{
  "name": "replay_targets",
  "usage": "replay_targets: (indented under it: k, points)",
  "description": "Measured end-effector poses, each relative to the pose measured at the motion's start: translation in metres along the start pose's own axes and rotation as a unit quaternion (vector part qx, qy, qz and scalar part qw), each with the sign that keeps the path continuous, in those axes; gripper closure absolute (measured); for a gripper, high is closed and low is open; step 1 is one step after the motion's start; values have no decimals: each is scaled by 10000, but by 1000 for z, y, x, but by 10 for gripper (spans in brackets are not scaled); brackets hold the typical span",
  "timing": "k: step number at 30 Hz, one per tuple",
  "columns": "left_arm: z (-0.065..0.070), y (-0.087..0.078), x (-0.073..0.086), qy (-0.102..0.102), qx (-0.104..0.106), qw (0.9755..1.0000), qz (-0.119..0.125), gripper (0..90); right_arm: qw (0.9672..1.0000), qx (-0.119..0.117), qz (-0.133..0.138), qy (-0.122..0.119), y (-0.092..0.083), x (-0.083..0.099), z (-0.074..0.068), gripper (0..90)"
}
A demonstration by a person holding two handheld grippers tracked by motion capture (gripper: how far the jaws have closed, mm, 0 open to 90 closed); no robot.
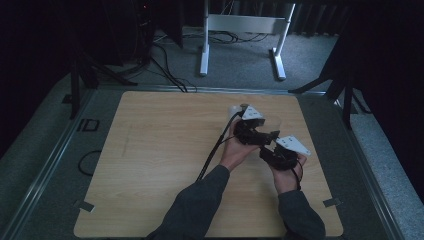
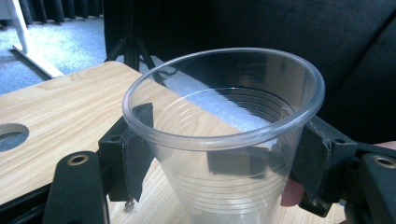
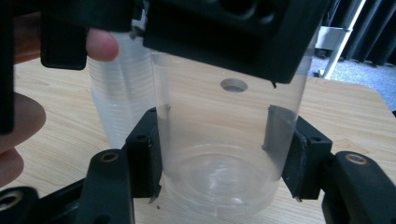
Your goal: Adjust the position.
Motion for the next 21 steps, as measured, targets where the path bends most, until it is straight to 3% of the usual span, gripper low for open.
replay_targets:
  k: [8,21]
  points:
    - [-1,0,-2,-292,110,9994,154,240,9999,15,141,42,-1,1,-1,410]
    - [0,-3,-5,-362,142,9988,302,264,9996,-28,266,85,-1,1,-4,410]
Point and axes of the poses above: each handheld gripper's, and its own axes: y roughly forward along the jaws, x roughly out of its underside, z roughly to its right, the point moved 6 cm from there along y, roughly forward along the jaws, and after that the axes turned 2 degrees about z, right-handed, at the moved point
